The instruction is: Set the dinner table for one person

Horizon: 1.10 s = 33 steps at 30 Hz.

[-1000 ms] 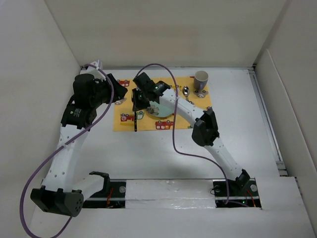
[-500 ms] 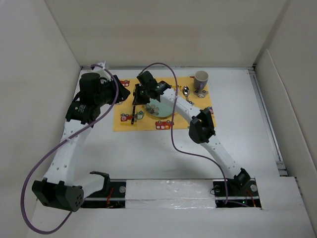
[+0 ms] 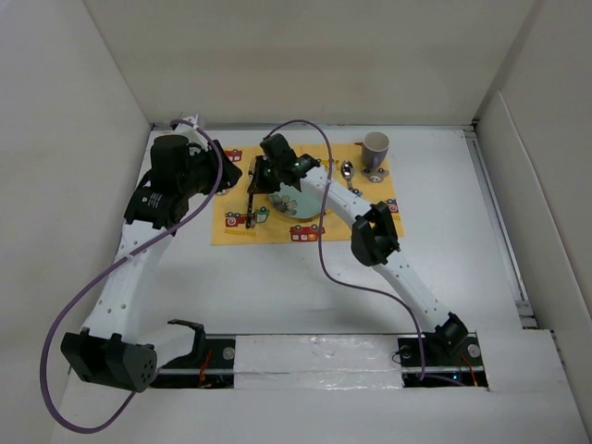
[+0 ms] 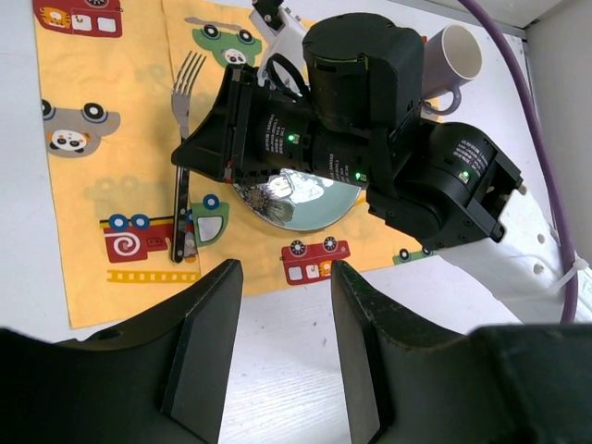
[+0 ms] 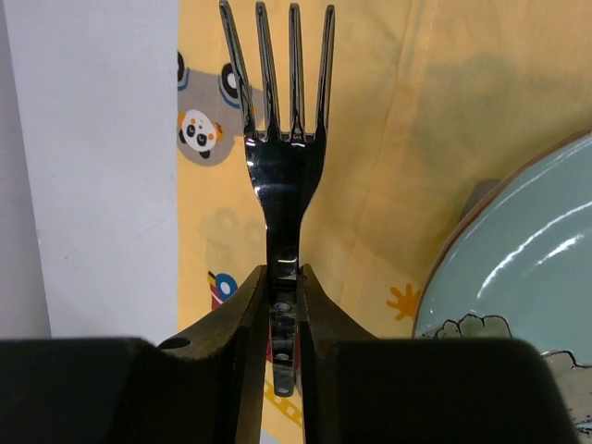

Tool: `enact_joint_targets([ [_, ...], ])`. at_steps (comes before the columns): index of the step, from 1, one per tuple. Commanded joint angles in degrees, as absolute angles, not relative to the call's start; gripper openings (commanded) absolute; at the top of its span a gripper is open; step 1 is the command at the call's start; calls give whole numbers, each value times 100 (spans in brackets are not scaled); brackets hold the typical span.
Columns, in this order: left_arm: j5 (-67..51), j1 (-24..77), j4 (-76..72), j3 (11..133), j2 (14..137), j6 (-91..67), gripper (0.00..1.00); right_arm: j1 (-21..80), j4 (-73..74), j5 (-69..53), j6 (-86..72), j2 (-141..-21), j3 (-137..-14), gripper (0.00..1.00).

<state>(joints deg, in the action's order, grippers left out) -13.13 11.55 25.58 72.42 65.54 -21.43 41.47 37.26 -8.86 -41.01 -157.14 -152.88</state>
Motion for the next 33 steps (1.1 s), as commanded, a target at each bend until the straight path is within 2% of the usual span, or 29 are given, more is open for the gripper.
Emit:
enact_joint_targets([
  [1, -1178, 1169, 2417, 7321, 6530, -2030, 40, 4061, 3129, -826, -4131, -15750, -15565, 9],
  [3, -1073, 1169, 2426, 7234, 6504, -2013, 40, 4008, 3120, -817, -4140, -15768, -15548, 16],
  [4, -1029, 1169, 2426, 7207, 6495, -2013, 40, 4008, 3111, -800, -4131, -15768, -15487, 26],
  [7, -932, 1169, 2435, 6979, 6443, -2030, 40, 4008, 2901, -887, -4131, -15645, -15319, 40],
  [12, -756, 1169, 2417, 6768, 6399, -2083, 39, 3947, 2751, -853, -3991, -15215, -15206, 54],
  [15, -677, 1169, 2382, 6680, 6398, -2092, 37, 3885, 2769, -896, -3762, -14627, -14890, 51],
  [16, -642, 1169, 2356, 6593, 6416, -2100, 36, 3885, 2751, -914, -3692, -14173, -14523, 43],
  [18, -537, 1169, 2364, 6530, 6503, -2101, 19, 3832, 2663, -862, -3507, -13635, -13995, 28],
  [19, -519, 1169, 2390, 6513, 6626, -2083, 14, 3780, 2628, -766, -3472, -13345, -13679, 6],
  [20, -536, 1169, 2373, 6426, 6705, -2048, 8, 3779, 2567, -669, -3402, -12698, -12928, 0],
  [21, -527, 1169, 2330, 6364, 6776, -1978, 7, 3657, 2506, -477, -3375, -12326, -12537, 0],
  [22, -536, 1169, 2320, 6276, 6985, -1856, 9, 3534, 2296, -457, -3340, -11618, -11620, 0],
  [23, -536, 1169, 2320, 6275, 7144, -1855, 10, 3533, 2163, -457, -3340, -11610, -11610, 0],
  [24, -536, 1169, 2338, 6284, 7285, -1802, 14, 3472, 2032, -492, -3349, -10836, -10705, 0],
  [27, -667, 1169, 2172, 6310, 7856, -1600, 31, 3270, 1583, -580, -3366, -9385, -9043, 0],
  [29, -703, 1169, 1970, 6459, 8348, -1503, 37, 3217, 1529, -589, -3401, -8783, -8405, 8],
  [31, -782, 1169, 1864, 6669, 8838, -1442, 37, 3217, 1573, -624, -3419, -8088, -7658, 18],
  [33, -774, 1169, 1740, 6828, 9165, -1284, 38, 3217, 1608, -642, -3419, -7692, -7227, 24],
])
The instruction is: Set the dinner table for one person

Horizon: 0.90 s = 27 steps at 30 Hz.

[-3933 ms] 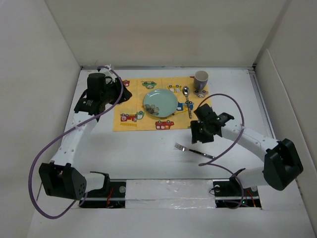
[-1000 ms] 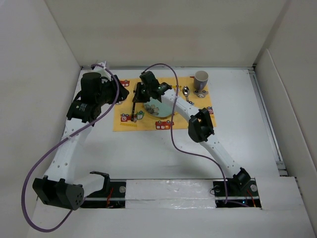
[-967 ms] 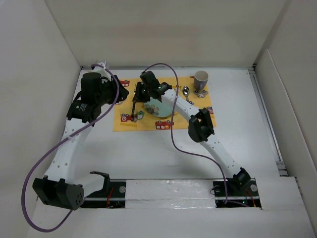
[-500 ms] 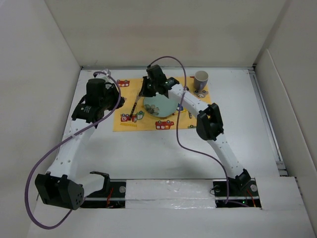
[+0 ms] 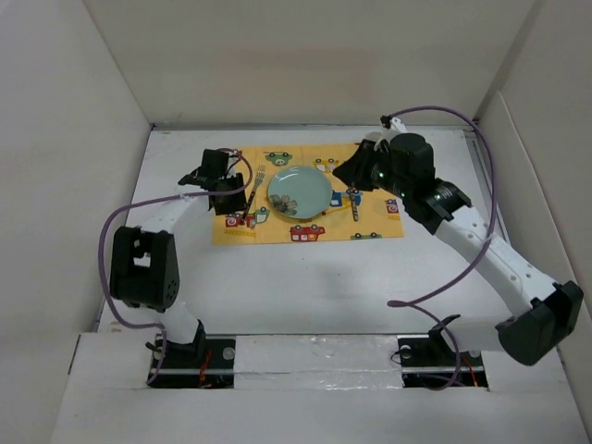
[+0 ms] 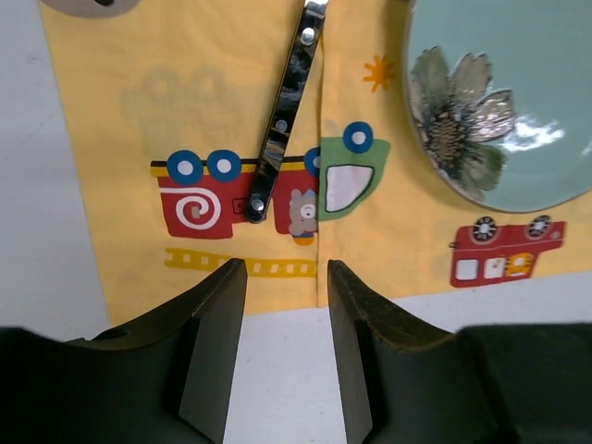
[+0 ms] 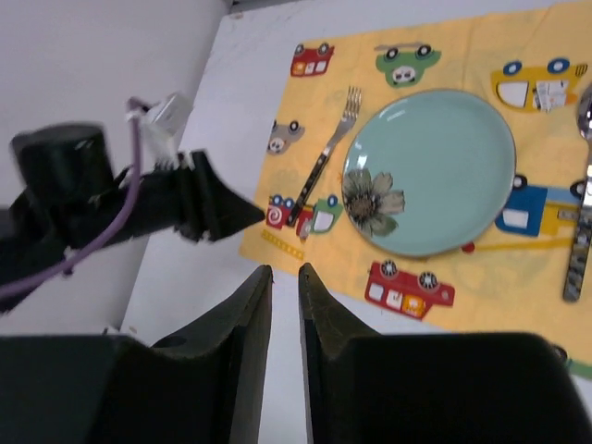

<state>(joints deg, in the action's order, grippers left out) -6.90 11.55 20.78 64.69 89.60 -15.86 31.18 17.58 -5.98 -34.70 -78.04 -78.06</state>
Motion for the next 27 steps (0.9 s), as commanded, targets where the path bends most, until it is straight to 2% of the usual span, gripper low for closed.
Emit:
enact_joint_targets([
  [1, -730, 1169, 1723, 7047, 9489, -1266, 37, 3217, 1661, -615, -3402, -7377, -6920, 28],
  [8, -694, 1169, 1433, 7576, 10388, -897, 37, 3006, 2135, -580, -3261, -6584, -6215, 29],
  [20, -342, 1318, 1344, 7998, 11250, -598, 36, 2830, 2417, -922, -3050, -6521, -6275, 30],
  [27, -203, 1318, 1450, 8191, 11408, -755, 23, 2777, 2382, -949, -3085, -6557, -6223, 30],
])
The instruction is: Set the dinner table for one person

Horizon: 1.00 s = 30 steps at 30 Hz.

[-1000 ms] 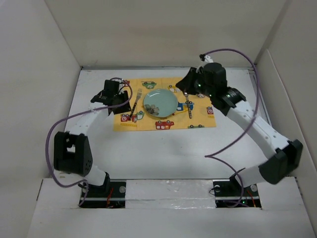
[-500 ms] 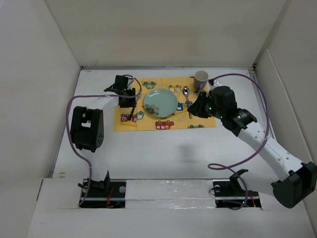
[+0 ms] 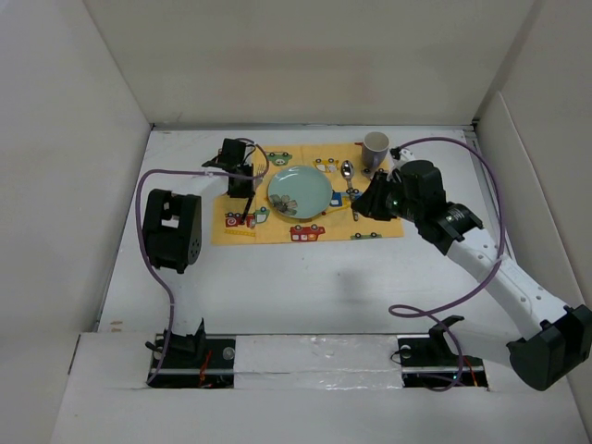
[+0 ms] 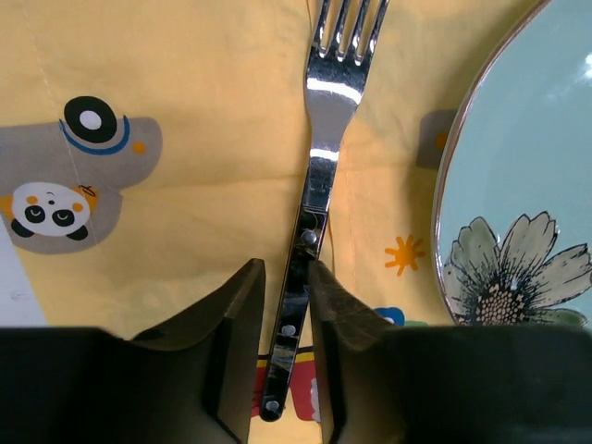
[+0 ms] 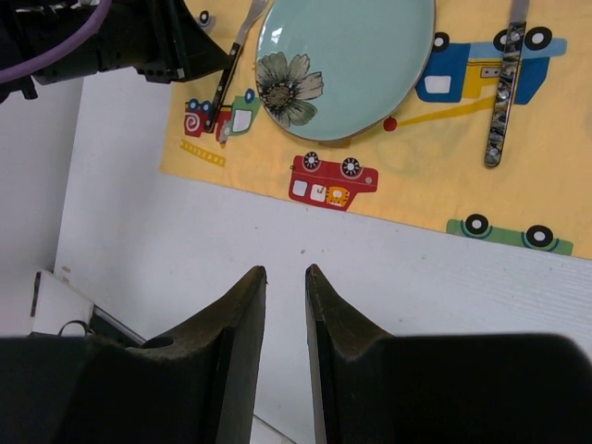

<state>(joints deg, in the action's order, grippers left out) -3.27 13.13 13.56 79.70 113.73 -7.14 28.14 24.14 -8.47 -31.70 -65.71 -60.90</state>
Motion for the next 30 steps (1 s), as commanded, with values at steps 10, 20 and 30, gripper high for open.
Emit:
enact_joint_targets([
  [10, -325, 1318, 1503, 8130, 11391, -1142, 0, 2725, 2417, -967, -3050, -6609, -6187, 30],
  [20, -483, 1318, 1231, 7928, 11215, -1081, 31, 2725, 2443, -1046, -2971, -6741, -6205, 30],
  [30, -290, 1318, 1424, 8051, 11549, -975, 19, 2672, 2435, -1020, -2953, -6741, -6284, 30],
])
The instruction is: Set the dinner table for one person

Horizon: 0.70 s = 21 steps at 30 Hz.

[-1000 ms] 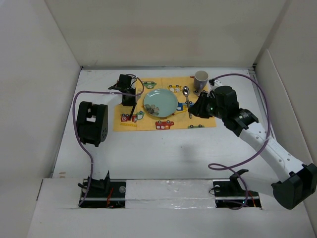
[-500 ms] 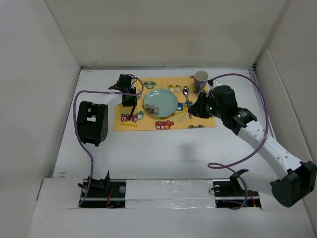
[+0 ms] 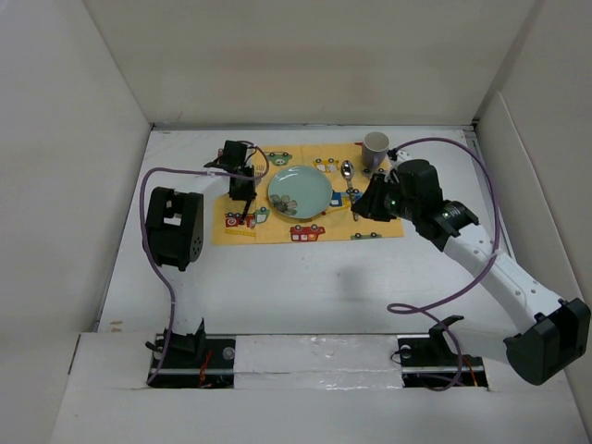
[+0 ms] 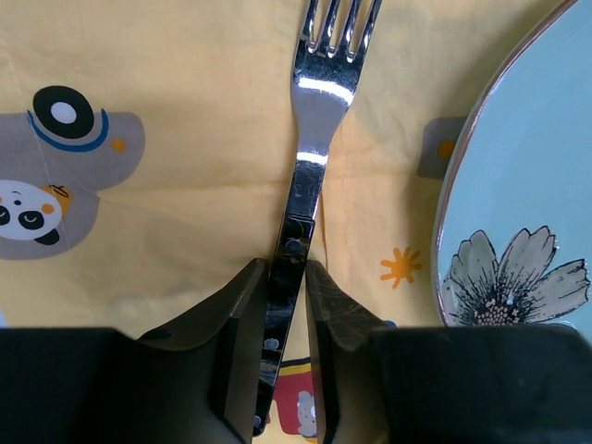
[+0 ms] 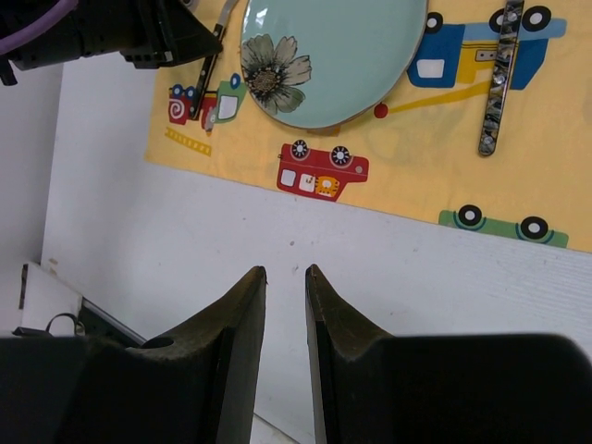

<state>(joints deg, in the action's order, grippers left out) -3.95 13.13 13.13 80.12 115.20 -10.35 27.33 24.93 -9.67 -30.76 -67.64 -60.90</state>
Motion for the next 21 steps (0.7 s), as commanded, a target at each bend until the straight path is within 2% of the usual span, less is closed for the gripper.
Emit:
enact_joint_targets([
  [1, -290, 1318, 1406, 8059, 11575, -993, 17, 2672, 2435, -1028, -2962, -6750, -6284, 30],
  [5, -299, 1318, 1406, 8033, 11575, -1090, 14, 2672, 2408, -1037, -2953, -6785, -6346, 30],
  [9, -281, 1318, 1476, 8033, 11549, -1265, 1, 2672, 2408, -1046, -2936, -6820, -6381, 30],
  [13, -395, 1318, 1415, 8024, 11487, -1371, 0, 2672, 2426, -1072, -2918, -6847, -6372, 30],
  [18, -343, 1318, 1476, 8077, 11496, -1345, 17, 2672, 2426, -1081, -2900, -6864, -6346, 30],
  [21, -281, 1318, 1600, 8104, 11304, -1310, 31, 2672, 2461, -1081, -2892, -6882, -6407, 30],
])
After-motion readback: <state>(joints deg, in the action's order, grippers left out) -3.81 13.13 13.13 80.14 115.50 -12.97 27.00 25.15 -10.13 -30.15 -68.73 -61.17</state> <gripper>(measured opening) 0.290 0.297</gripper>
